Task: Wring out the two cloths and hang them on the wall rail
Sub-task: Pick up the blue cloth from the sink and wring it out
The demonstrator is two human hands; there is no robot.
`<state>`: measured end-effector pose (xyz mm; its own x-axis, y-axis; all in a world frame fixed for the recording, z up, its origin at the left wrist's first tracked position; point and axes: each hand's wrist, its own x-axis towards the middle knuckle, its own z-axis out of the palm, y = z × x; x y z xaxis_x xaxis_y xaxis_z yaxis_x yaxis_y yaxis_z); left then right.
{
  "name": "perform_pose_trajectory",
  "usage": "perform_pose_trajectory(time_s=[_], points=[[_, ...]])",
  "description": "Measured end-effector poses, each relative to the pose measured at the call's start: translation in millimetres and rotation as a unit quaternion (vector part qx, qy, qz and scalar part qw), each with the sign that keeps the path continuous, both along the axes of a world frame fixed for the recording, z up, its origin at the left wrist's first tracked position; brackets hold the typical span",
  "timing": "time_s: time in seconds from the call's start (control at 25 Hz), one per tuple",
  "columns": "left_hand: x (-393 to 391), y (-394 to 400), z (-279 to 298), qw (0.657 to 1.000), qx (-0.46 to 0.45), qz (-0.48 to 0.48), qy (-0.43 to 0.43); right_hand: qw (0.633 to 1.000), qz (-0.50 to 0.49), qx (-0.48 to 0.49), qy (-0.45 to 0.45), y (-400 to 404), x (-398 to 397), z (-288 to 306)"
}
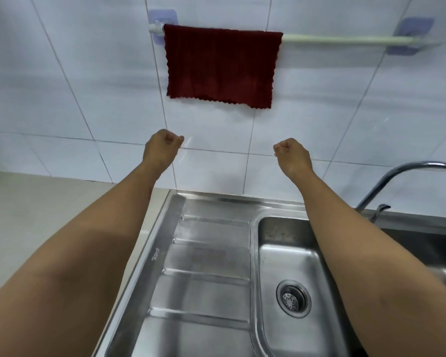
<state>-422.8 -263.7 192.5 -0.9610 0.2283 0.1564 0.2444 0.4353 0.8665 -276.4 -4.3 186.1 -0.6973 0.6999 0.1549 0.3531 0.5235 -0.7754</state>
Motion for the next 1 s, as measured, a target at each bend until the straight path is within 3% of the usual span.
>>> perform_pose_trajectory(time_s=[0.24, 0.64, 0.76, 1.0], points=[[105.5, 30.3, -42.3, 0.987, -0.133, -0.089, 0.001, 0.996, 0.019, 0.026, -0.078, 5.4, 81.8, -35.5], [288.2, 109.2, -134.9, 0.954, -0.230, -0.178, -0.074, 0.974, 0.083, 0.034, -0.209, 62.1, 249.9, -103.2], [340.4, 136.4, -163.2, 0.944, -0.242, -0.202, -0.098, 0.941, 0.115, 0.061, -0.311, 91.2, 302.6, -129.4], [414.2, 179.0, -202.0, 0.917, -0.272, -0.258, -0.133, 0.838, 0.215, 0.048, -0.499, 119.3, 371.1, -174.6]])
